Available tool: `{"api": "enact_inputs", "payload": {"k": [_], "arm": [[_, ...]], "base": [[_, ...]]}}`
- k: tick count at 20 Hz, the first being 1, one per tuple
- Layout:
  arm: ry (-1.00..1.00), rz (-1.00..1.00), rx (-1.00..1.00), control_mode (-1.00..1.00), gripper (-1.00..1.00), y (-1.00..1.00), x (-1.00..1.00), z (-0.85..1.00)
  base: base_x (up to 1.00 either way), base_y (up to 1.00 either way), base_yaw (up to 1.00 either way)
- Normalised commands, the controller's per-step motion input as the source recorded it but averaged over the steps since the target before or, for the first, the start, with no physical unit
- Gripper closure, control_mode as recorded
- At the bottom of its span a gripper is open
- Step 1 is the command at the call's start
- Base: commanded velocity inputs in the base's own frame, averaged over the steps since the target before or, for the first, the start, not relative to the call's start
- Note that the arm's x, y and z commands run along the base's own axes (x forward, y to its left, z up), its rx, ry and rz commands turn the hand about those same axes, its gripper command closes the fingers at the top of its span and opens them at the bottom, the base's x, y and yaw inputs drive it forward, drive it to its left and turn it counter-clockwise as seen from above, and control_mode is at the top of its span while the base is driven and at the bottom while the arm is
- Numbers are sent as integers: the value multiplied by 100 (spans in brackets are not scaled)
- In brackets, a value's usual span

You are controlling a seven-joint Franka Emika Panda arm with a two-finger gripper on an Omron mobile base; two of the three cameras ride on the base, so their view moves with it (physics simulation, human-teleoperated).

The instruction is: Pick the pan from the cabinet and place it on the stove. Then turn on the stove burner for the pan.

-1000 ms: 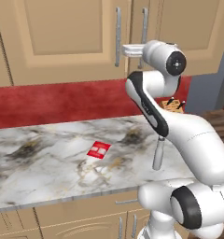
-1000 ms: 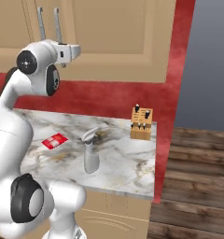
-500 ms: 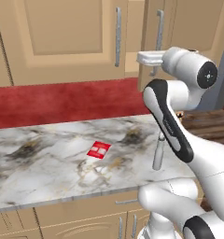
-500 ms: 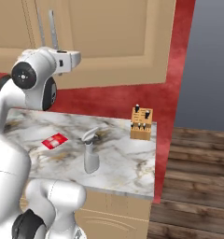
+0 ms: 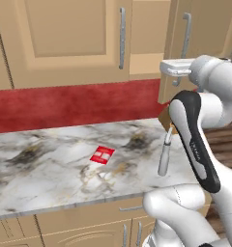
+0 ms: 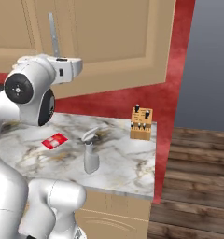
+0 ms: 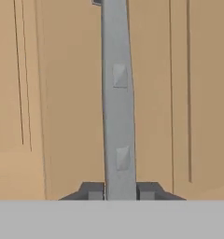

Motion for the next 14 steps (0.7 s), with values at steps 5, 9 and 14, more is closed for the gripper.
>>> {"api": "enact_inputs", "payload": {"k": [5,9,14], "arm": [[4,0,-1,-100,-100,2,-33,-1],[0,0,-2,-100,-100,-3,-24,0],[0,0,-2,-100,-100,-17,-14,0]], "base": [[0,0,0],[0,0,0],[0,0,0]]}}
